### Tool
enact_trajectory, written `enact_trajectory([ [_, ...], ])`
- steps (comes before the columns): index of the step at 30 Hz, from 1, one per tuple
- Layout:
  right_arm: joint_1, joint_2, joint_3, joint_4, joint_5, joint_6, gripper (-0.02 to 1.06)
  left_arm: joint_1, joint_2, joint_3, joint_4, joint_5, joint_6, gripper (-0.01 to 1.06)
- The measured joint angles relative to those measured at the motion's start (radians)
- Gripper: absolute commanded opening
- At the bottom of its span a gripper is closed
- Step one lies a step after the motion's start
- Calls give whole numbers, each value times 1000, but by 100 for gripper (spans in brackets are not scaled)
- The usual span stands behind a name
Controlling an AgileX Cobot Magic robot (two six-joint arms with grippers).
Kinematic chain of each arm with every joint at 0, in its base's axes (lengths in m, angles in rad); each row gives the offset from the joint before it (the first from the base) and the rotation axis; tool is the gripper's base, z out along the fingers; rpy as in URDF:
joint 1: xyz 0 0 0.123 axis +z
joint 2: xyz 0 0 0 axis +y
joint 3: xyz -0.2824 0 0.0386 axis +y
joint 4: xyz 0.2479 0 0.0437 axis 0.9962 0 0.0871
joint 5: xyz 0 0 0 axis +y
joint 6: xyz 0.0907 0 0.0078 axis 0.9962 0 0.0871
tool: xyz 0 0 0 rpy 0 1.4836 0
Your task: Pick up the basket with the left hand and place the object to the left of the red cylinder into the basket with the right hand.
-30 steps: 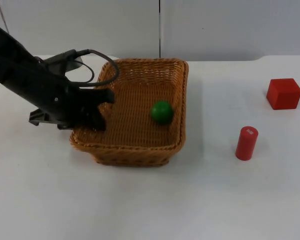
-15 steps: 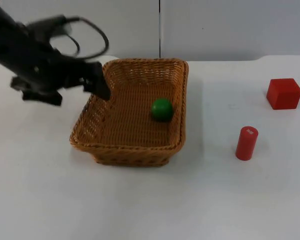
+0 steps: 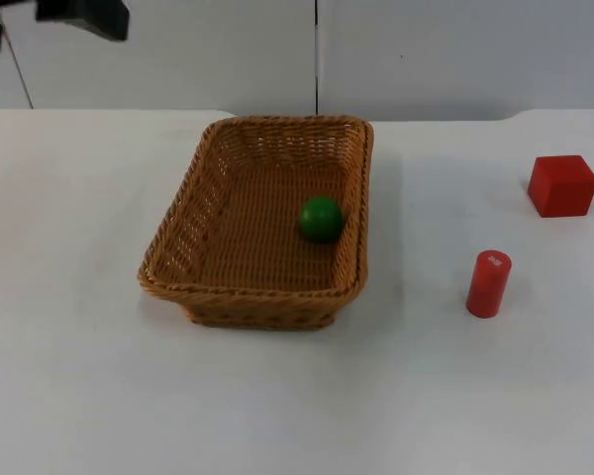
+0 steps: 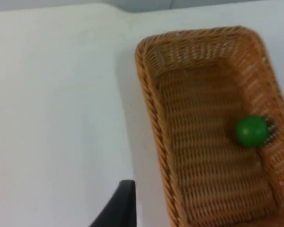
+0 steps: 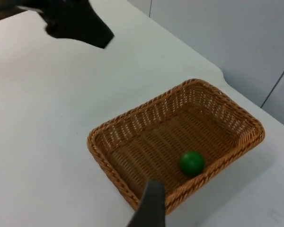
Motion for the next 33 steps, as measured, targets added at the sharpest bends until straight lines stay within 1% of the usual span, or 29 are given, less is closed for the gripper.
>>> enact_trajectory([
  [1,0,-15,7,0,-2,0,72,0,-49,19,0,7,-3,105],
  [2,0,-15,7,0,-2,0,72,0,-49,19,0,7,-3,105],
  [7,0,-172,92,0,-5,15,72,0,-315,140,2,35,-11,105],
  [8,0,-172,92,0,-5,15,72,0,-315,140,2,35,-11,105],
  [11,0,-284,168,0,-5,29,72,0,-481,218,3,59,-13,105],
  [13,0,-368,223,0,-5,37,72,0,-583,255,3,91,-13,105],
  [14,0,-368,223,0,-5,37,72,0,-583,255,3,91,-13,105],
  [18,0,-539,334,0,20,44,72,0,-787,301,29,161,-42,105],
  [19,0,-539,334,0,20,44,72,0,-787,301,29,161,-42,105],
  [21,0,-617,379,0,56,46,72,0,-884,318,77,198,-95,105],
  [23,0,-691,408,0,105,48,72,0,-966,328,144,254,-171,105],
  [24,0,-728,418,0,133,48,72,0,-1007,330,186,283,-216,105],
  [25,0,-728,418,0,133,48,72,0,-1007,330,186,283,-216,105],
  [28,0,-826,438,2,211,48,72,0,-1117,330,309,370,-323,105],
  [31,0,-911,439,2,273,48,72,0,-1220,332,399,440,-383,105],
  [33,0,-931,441,2,290,48,72,0,-1254,332,420,455,-399,105],
])
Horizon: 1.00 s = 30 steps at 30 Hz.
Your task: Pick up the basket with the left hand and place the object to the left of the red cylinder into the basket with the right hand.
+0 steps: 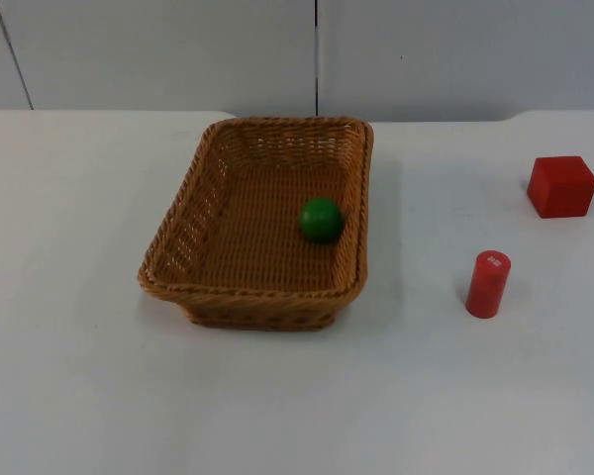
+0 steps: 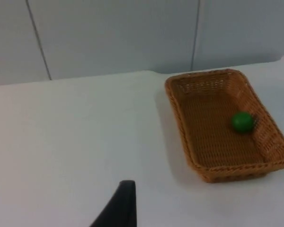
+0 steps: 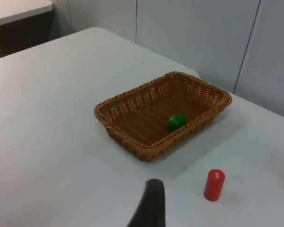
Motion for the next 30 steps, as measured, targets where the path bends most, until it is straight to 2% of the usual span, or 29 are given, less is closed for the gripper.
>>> enact_trajectory([
  [4,0,-72,2,0,65,4,72,0,-109,41,42,28,-26,105],
  [8,0,-109,2,0,106,4,72,0,-115,98,54,60,-32,105],
  [16,0,-159,2,0,171,4,72,0,-115,155,114,60,-69,105],
  [30,0,-159,142,-2,184,30,72,0,-115,173,136,70,-86,105],
])
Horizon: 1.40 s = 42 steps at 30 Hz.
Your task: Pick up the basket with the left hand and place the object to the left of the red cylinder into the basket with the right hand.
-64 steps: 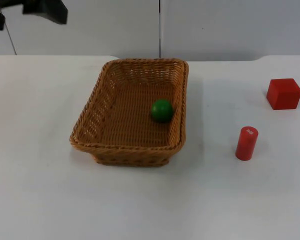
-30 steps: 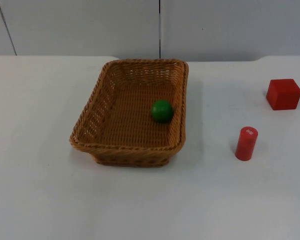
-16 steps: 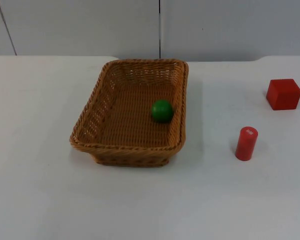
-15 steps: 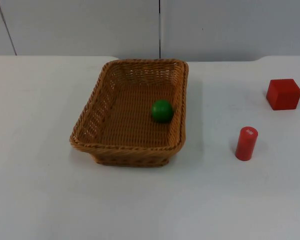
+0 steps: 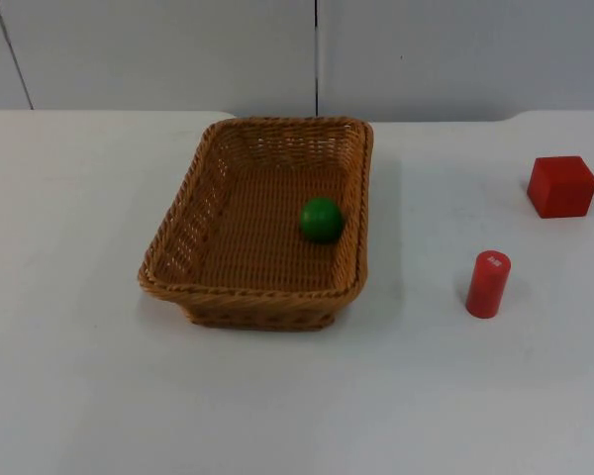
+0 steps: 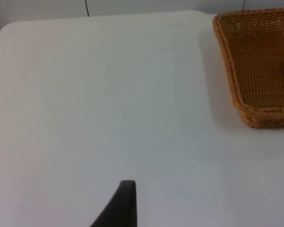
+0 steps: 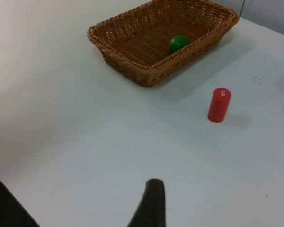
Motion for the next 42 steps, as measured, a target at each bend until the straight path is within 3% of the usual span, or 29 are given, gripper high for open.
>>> enact_trajectory([
  [8,0,0,0,-1,-2,5,73,0,0,0,0,0,0,105],
  [11,0,0,0,1,-4,3,80,0,0,0,0,0,0,105],
  [14,0,0,0,1,-4,1,105,0,0,0,0,0,0,105],
  [34,-5,0,0,1,-4,3,105,0,0,0,0,2,0,105],
  [37,-31,0,0,1,-4,3,105,0,0,0,0,2,0,105],
  [41,-192,0,0,1,-4,3,105,0,0,0,0,2,0,105],
  [42,-192,0,0,1,-4,3,105,0,0,0,0,2,0,105],
])
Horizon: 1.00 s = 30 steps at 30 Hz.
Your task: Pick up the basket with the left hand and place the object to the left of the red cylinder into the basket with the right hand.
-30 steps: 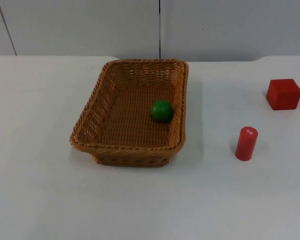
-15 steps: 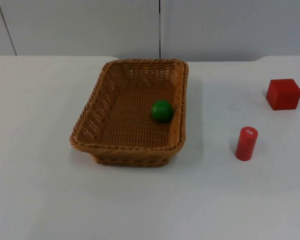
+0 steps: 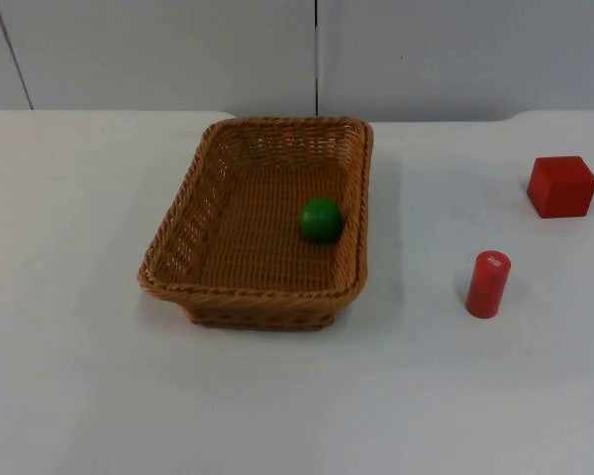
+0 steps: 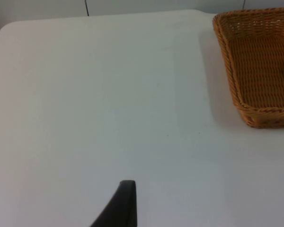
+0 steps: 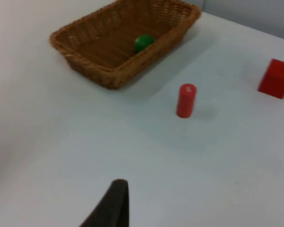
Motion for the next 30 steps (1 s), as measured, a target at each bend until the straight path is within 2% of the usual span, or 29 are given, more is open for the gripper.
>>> enact_trajectory([
  [4,-194,0,0,0,0,0,105,0,0,0,0,0,0,105],
  [5,-194,0,0,0,0,0,105,0,0,0,0,0,0,105],
  [9,-367,0,0,0,0,0,105,0,0,0,0,0,0,105],
  [10,-367,0,0,0,0,0,105,0,0,0,0,0,0,105],
  [13,-470,0,0,0,0,0,105,0,0,0,0,0,0,105],
  [17,-503,0,0,0,-1,0,105,0,0,0,0,0,0,105],
  [30,-505,0,0,0,-1,0,105,4,0,0,0,0,0,105],
])
